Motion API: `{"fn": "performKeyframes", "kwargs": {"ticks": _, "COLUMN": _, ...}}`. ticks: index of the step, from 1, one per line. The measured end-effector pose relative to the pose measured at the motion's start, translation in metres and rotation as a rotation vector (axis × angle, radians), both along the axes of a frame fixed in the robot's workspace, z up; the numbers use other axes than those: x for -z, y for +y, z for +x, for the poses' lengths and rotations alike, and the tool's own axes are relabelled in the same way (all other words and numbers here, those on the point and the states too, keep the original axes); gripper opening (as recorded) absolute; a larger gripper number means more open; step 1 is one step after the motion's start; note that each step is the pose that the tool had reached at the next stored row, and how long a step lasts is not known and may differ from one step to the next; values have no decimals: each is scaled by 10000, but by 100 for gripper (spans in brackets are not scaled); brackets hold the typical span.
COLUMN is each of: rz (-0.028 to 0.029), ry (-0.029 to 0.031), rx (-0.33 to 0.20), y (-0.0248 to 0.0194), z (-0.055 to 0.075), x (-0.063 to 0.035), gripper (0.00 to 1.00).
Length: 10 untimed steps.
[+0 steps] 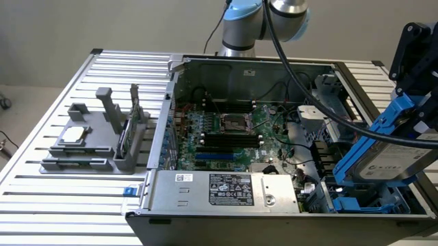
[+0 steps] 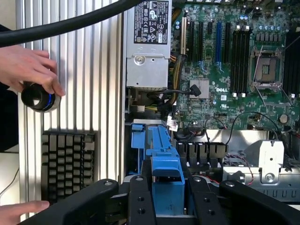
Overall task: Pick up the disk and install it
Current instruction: 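Pick up the disk, then insert the disk into the insertion slot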
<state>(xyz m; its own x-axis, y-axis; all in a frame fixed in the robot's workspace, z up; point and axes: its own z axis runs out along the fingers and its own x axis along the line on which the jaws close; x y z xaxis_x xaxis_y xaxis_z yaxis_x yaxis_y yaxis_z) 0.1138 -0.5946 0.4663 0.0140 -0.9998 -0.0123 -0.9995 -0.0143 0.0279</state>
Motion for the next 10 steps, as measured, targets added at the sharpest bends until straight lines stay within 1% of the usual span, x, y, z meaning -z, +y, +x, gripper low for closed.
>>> {"fn": "performKeyframes", "kwargs": {"ticks": 10, "rz": 0, "ry": 0, "rx": 0, "y": 0, "z": 0, "x": 0, "gripper": 33}}
